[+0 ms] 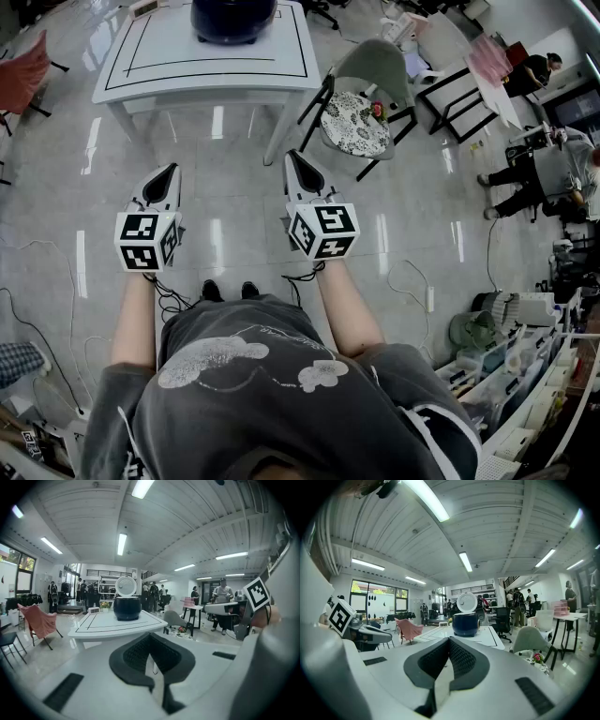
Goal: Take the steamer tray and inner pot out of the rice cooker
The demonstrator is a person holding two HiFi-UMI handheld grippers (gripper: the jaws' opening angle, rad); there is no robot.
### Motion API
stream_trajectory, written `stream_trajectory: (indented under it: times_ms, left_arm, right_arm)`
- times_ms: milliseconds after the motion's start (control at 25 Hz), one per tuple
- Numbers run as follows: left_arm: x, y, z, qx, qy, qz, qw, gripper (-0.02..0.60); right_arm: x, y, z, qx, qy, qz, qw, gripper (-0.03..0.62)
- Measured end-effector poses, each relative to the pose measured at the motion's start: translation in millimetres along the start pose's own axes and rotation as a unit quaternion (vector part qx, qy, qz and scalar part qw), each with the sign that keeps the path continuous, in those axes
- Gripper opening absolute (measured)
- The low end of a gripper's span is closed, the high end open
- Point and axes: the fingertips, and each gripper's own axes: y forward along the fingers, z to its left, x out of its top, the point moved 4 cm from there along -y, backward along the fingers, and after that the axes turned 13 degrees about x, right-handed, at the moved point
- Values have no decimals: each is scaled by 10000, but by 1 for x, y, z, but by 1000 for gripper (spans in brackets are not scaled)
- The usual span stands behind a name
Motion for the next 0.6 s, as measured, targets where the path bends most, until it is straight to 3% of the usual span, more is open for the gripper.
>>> stream_trajectory:
  times_ms: [600]
  left_arm:
    - [-13, -5, 13, -32, -157, 89, 9998, 8]
  right_arm:
    - [3, 9, 23, 222, -65, 78, 9997, 28]
